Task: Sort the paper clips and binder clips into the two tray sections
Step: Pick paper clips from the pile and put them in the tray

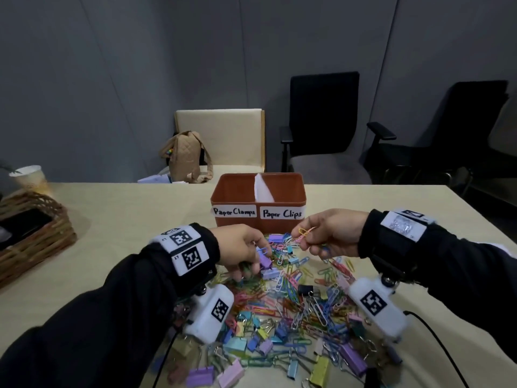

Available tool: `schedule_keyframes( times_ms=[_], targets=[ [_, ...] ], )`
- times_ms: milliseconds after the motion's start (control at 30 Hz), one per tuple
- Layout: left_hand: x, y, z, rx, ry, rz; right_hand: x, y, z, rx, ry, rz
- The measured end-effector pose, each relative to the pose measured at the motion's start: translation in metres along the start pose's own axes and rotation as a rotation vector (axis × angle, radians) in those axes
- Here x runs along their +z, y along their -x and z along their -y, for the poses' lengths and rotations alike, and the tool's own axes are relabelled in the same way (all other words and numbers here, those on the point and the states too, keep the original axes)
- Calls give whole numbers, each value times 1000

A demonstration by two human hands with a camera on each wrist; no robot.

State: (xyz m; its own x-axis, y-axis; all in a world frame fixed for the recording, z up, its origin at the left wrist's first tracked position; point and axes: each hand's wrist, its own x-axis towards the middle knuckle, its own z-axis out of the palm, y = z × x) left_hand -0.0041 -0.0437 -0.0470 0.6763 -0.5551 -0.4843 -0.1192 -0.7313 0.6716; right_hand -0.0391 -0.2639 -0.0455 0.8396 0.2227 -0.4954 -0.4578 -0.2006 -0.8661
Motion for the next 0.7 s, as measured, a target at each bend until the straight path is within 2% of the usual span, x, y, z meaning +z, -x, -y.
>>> schedule_keyframes(
  times_ms=[100,200,300,467,533,700],
  targets=[
    [-10,-2,-8,9,142,-31,-2,-1,11,26,153,-5],
    [-22,-8,-17,20,260,-85,-1,-2,28,46,193,-20],
    [-36,-14,-33,35,362,-214,-4,-10,47,-20,93,-117],
    [-52,-41,-67,60,434,-484,-3,-35,80,-150,-159,-374],
    [-52,-54,-75,36,480,-563,-4,-44,86,-166,-142,-447],
    [-49,-69,-72,101,287,-557,-14,-46,79,-226,86,-470]
  ],
)
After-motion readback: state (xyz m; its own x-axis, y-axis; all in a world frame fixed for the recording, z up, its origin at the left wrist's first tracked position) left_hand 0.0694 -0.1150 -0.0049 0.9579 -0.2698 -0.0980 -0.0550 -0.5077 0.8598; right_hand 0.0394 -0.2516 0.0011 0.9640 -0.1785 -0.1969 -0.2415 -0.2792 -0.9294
